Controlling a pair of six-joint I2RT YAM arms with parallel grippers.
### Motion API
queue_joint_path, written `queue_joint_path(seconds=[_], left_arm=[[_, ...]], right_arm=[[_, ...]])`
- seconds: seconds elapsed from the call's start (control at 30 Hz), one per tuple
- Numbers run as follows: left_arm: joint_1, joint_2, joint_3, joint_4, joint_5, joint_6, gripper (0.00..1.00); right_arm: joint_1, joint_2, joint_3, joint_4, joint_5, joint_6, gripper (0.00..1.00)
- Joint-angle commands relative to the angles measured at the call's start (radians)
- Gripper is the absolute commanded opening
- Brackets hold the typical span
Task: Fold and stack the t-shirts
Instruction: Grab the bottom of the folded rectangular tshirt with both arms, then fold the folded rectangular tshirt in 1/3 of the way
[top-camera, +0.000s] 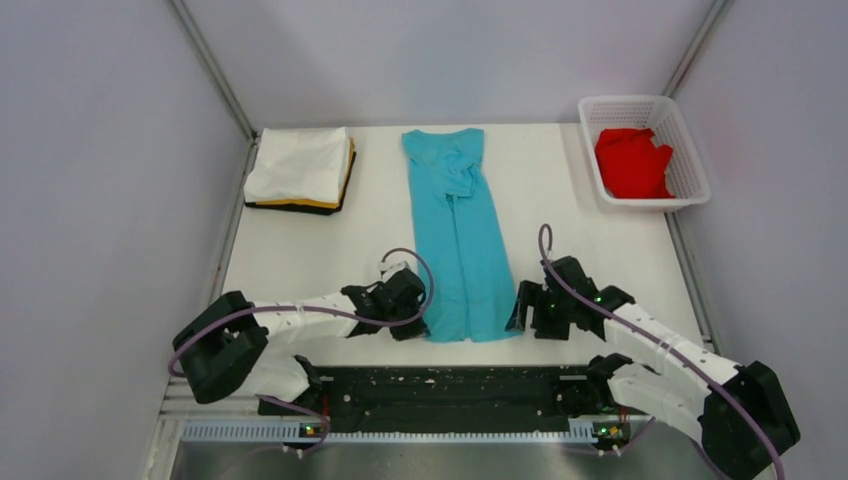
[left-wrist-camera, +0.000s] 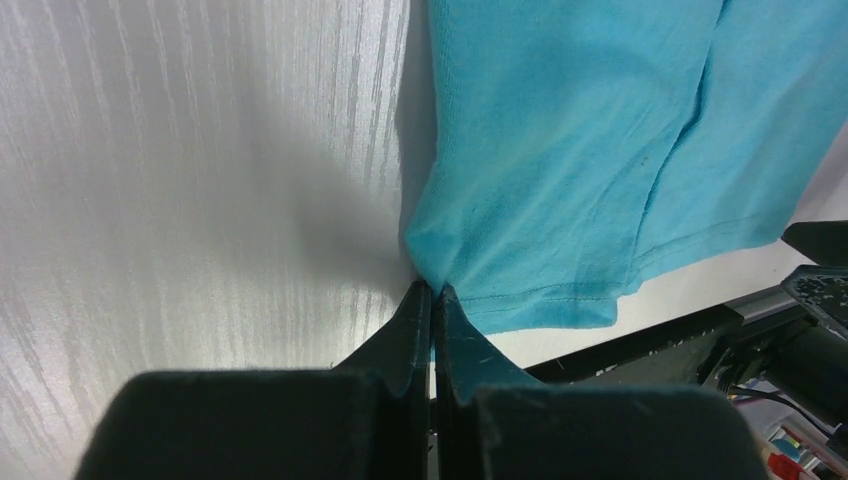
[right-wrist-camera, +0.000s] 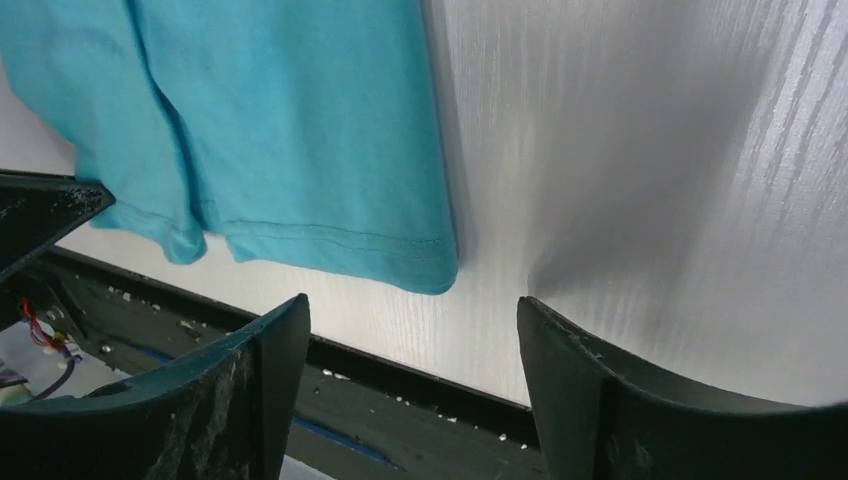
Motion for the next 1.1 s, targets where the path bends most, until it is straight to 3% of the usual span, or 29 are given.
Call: queue_joint_path(seconds=[0.0, 0.17, 0.3, 0.43, 0.5, 0.7, 0.87, 1.07], left_arm=[[-0.012, -0.010, -0.034, -0.027, 0.006, -0.035, 0.00], [-0.017, -0.013, -0.026, -0.023, 0.006, -0.044, 0.00], [-0.020, -0.004, -0.017, -0.028, -0.005, -0.059, 0.00], [-0.026, -0.008, -0.017, -0.031, -0.011, -0.074, 0.00], [-0.030, -0.017, -0.012, -0.051, -0.009, -0.077, 0.00], [-0.126, -0.085, -0.001, -0.225, -0.074, -0.178, 0.00], [-0.184, -0.117, 0.016, -0.274, -0.066, -0.199, 0.00], [-0.187, -0.109, 0.124, -0.310, -0.114, -0.102, 0.00]], right_arm=[[0.019, 0.016, -0.019, 0.066, 0.021, 0.038, 0.74], [0.020, 0.056, -0.060, 0.145, 0.001, 0.054, 0.65], [0.022, 0.079, -0.069, 0.180, 0.005, 0.049, 0.50], [0.021, 0.093, -0.061, 0.175, -0.012, 0.037, 0.21], [0.024, 0.075, -0.067, 0.148, -0.043, 0.043, 0.00], [0.106, -0.135, -0.127, -0.032, -0.158, 0.132, 0.00], [0.133, -0.336, -0.191, -0.048, -0.271, 0.267, 0.00], [0.133, -0.273, -0.117, -0.007, -0.252, 0.224, 0.00]])
